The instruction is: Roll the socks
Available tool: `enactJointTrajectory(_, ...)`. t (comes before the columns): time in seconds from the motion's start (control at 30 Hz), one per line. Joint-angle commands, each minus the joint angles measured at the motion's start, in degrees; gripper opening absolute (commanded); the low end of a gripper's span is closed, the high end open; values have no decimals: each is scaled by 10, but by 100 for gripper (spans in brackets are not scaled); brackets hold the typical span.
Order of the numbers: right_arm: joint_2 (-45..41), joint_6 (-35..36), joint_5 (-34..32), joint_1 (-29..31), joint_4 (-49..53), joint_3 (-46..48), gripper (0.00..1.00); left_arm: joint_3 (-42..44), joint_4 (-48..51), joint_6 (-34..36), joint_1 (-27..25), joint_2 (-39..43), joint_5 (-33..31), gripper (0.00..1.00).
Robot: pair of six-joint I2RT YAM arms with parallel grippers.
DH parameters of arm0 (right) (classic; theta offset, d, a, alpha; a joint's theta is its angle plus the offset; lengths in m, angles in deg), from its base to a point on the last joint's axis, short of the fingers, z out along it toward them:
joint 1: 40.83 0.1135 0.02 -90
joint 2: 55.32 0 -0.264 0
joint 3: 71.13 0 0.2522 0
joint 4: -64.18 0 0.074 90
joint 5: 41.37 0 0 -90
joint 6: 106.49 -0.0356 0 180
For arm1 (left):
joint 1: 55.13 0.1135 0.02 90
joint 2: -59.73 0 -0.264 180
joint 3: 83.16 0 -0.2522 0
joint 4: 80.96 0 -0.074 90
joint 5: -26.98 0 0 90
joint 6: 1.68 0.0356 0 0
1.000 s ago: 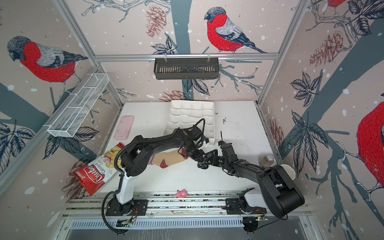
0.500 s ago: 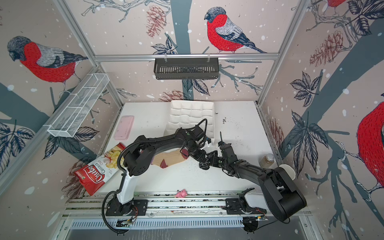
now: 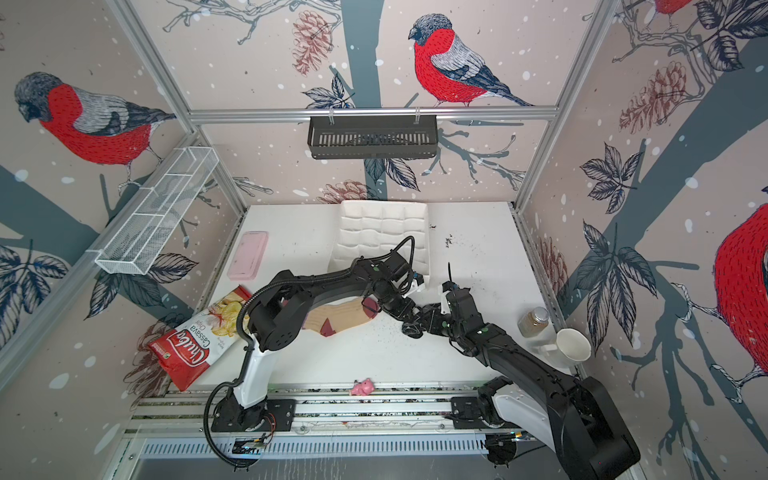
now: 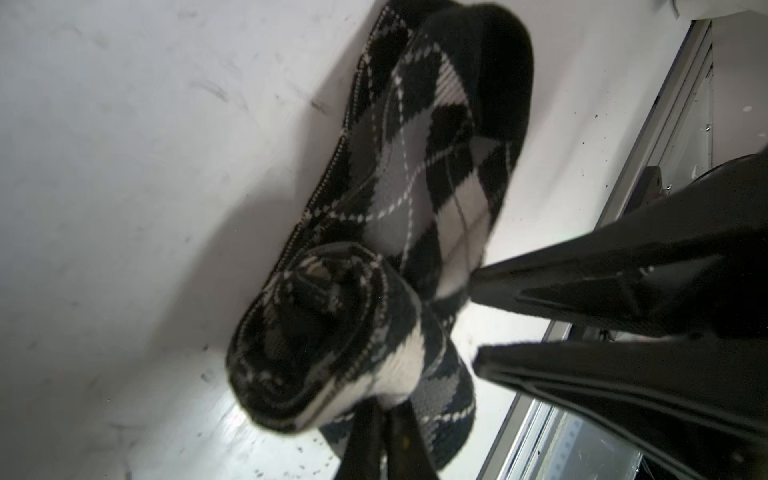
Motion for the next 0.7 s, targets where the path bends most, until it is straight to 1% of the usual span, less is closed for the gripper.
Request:
enactJointTrajectory(0.0, -14, -10, 5, 5, 13, -3, 26, 3, -2, -3, 1, -1, -14, 5)
enactJointTrajectory(0.23, -13, -25, -14, 33, 10, -2, 26, 1, -7, -10, 1, -2, -17, 4)
enactJointTrajectory(0.37, 4, -25, -34, 44, 19, -11, 27, 2, -8, -12, 1, -1, -17, 4)
enactJointTrajectory(0.5, 19, -24, -36, 47, 9, -13, 22, 4, -10, -14, 1, 0, -14, 4)
enactJointTrajectory(0.67, 30, -21, -32, 54, 4, -24, 19, 10, -19, -16, 3, 3, -7, 4)
